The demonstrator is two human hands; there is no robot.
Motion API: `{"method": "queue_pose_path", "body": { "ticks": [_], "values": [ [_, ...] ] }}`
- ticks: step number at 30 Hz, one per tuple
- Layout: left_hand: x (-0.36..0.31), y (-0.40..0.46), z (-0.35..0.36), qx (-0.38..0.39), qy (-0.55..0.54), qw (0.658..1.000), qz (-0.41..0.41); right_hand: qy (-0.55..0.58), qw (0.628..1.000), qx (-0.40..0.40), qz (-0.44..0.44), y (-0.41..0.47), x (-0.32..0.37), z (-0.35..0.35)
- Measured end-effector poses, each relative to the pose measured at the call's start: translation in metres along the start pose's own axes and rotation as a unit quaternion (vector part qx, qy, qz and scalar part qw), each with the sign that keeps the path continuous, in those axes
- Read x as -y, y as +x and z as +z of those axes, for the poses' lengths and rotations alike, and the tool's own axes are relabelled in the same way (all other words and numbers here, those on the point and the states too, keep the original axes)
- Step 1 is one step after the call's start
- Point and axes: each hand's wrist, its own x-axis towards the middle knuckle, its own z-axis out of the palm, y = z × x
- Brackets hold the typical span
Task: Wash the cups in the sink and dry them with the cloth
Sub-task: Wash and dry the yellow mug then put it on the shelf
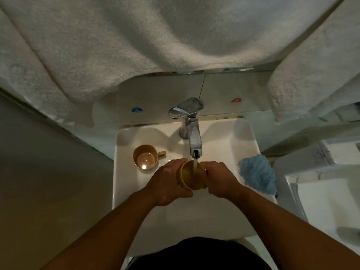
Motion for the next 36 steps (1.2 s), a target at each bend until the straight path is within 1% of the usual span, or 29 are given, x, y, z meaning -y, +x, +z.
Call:
{"method": "queue_pose_path", "body": {
  "ticks": [2, 4, 5, 6, 8, 9, 11, 12, 13, 15, 17, 19, 20, 23, 24, 26, 28, 30, 32, 33, 34, 36],
  "values": [
    [-0.006, -0.001, -0.002, -0.007, -0.023, 0.999, 0.024, 0.033, 0.999, -0.019, 0.011, 0.0, -0.001, 0.005],
    [-0.009, -0.002, 0.002, -0.042, 0.012, 0.998, 0.043, 0.025, 0.999, 0.005, 0.019, 0.001, 0.003, 0.011],
    [-0.009, -0.003, 0.004, -0.064, 0.039, 0.996, 0.044, 0.045, 0.998, 0.021, 0.035, 0.001, 0.004, 0.013],
    [-0.009, -0.003, 0.005, -0.081, 0.06, 0.994, 0.047, 0.092, 0.994, 0.032, 0.045, -0.001, 0.006, 0.013],
    [-0.009, -0.003, 0.002, -0.075, 0.067, 0.994, 0.052, 0.137, 0.988, 0.05, 0.052, -0.005, 0.008, 0.008],
    [-0.009, -0.003, -0.001, -0.06, 0.062, 0.995, 0.056, 0.109, 0.992, 0.051, 0.041, -0.005, 0.007, 0.003],
    [-0.01, -0.002, -0.004, -0.033, 0.048, 0.996, 0.064, -0.017, 0.999, 0.046, 0.016, -0.004, 0.004, -0.004],
    [-0.011, -0.001, -0.005, -0.029, 0.041, 0.996, 0.068, -0.051, 0.998, 0.036, 0.013, -0.004, 0.005, -0.006],
    [-0.012, -0.001, -0.004, -0.032, 0.035, 0.996, 0.069, -0.053, 0.998, 0.027, 0.021, -0.003, 0.006, -0.005],
    [-0.011, -0.001, 0.0, -0.055, 0.053, 0.995, 0.063, 0.017, 0.998, 0.015, 0.056, -0.002, 0.011, 0.002],
    [-0.008, 0.001, 0.004, -0.089, 0.094, 0.99, 0.056, 0.14, 0.985, 0.026, 0.093, -0.005, 0.013, 0.009],
    [-0.005, 0.003, 0.005, -0.091, 0.101, 0.989, 0.058, 0.192, 0.976, 0.046, 0.091, -0.007, 0.011, 0.009],
    [-0.006, 0.002, 0.003, -0.08, 0.09, 0.991, 0.056, 0.185, 0.978, 0.048, 0.082, -0.006, 0.008, 0.008],
    [-0.006, 0.003, 0.001, -0.049, 0.08, 0.992, 0.084, 0.051, 0.998, 0.006, 0.041, -0.001, -0.001, 0.004],
    [-0.006, 0.003, 0.002, -0.044, 0.084, 0.991, 0.093, 0.036, 0.998, -0.009, 0.045, 0.0, -0.001, 0.003],
    [-0.007, 0.001, 0.005, -0.046, 0.092, 0.992, 0.076, 0.052, 0.996, -0.019, 0.071, 0.001, -0.001, 0.005],
    [-0.011, -0.001, 0.011, -0.055, 0.096, 0.993, 0.042, 0.083, 0.992, 0.004, 0.1, 0.0, 0.004, 0.012],
    [-0.011, 0.0, 0.016, -0.096, 0.117, 0.987, 0.057, 0.123, 0.99, 0.019, 0.062, -0.002, 0.007, 0.019],
    [-0.008, 0.0, 0.017, -0.109, 0.079, 0.989, 0.054, 0.167, 0.984, 0.033, 0.048, -0.006, 0.009, 0.016],
    [-0.007, 0.0, 0.014, -0.102, 0.057, 0.992, 0.05, 0.164, 0.984, 0.038, 0.05, -0.005, 0.008, 0.014],
    [-0.005, 0.001, 0.011, -0.081, 0.044, 0.994, 0.052, 0.134, 0.989, 0.033, 0.046, -0.003, 0.005, 0.011],
    [-0.004, 0.002, 0.008, -0.037, 0.029, 0.997, 0.069, 0.03, 0.999, 0.01, 0.041, 0.002, 0.0, 0.007]
  ]
}}
